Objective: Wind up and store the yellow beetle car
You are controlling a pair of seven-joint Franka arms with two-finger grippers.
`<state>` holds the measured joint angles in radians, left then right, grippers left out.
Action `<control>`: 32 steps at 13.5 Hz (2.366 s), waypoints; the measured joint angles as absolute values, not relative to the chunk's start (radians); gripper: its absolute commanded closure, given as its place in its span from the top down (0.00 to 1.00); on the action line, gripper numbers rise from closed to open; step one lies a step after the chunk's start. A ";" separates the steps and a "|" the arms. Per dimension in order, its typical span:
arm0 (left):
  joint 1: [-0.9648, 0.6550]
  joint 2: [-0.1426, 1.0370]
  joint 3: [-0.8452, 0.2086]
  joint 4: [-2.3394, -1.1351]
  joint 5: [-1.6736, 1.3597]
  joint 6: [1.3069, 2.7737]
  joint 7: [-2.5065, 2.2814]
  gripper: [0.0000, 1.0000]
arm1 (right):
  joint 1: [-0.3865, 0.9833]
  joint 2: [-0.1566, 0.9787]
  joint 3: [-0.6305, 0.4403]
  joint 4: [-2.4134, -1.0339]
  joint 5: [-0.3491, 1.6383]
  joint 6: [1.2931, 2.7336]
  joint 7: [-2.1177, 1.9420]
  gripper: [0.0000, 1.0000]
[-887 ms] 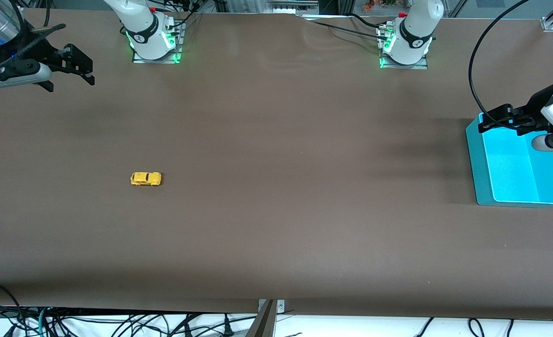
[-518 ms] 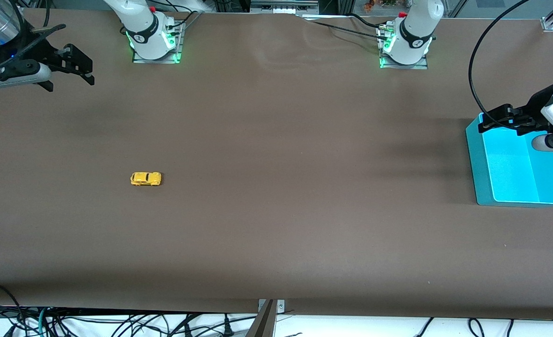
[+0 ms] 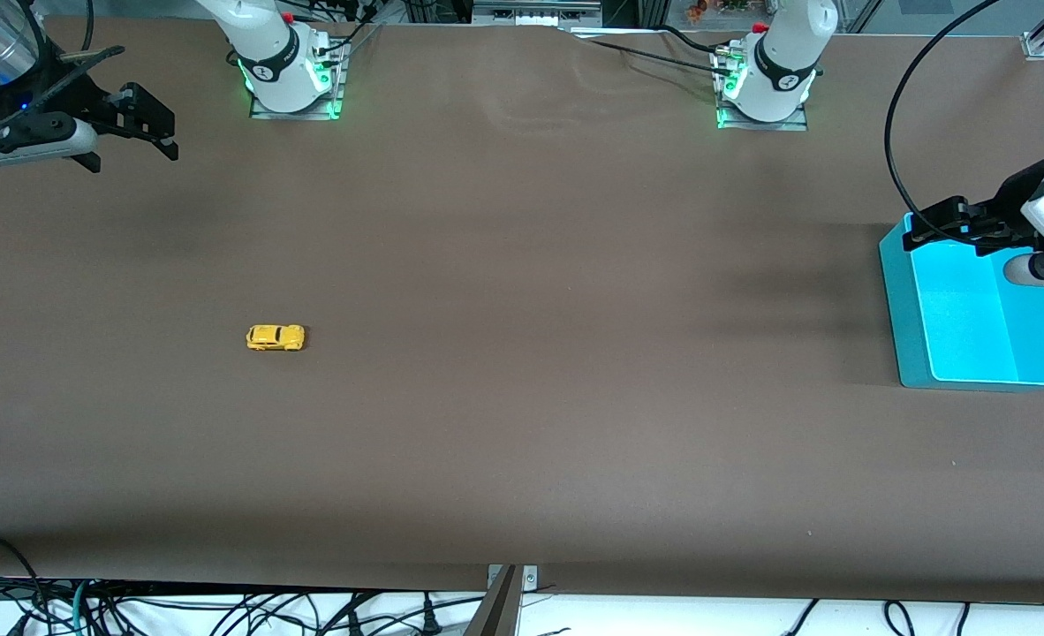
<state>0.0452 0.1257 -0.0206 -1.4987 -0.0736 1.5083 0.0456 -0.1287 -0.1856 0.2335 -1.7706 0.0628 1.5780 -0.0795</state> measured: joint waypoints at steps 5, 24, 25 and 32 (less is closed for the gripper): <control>0.045 0.126 -0.021 -1.499 -0.074 1.508 0.046 1.00 | -0.129 -0.186 0.234 -1.771 0.061 1.575 -0.079 1.00; 0.045 0.126 -0.021 -1.499 -0.074 1.508 0.046 1.00 | -0.129 -0.185 0.234 -1.784 0.055 1.569 -0.079 1.00; 0.045 0.126 -0.021 -1.499 -0.074 1.508 0.046 1.00 | -0.129 -0.184 0.234 -1.798 0.054 1.572 -0.079 1.00; 0.045 0.126 -0.021 -1.499 -0.074 1.508 0.046 1.00 | -0.129 -0.148 0.233 -2.077 0.050 1.910 -0.079 1.00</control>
<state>0.0447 0.1256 -0.0207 -1.4986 -0.0736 1.5083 0.0457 -0.1287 -0.1485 0.2333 -2.0772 0.0504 1.9101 -0.0794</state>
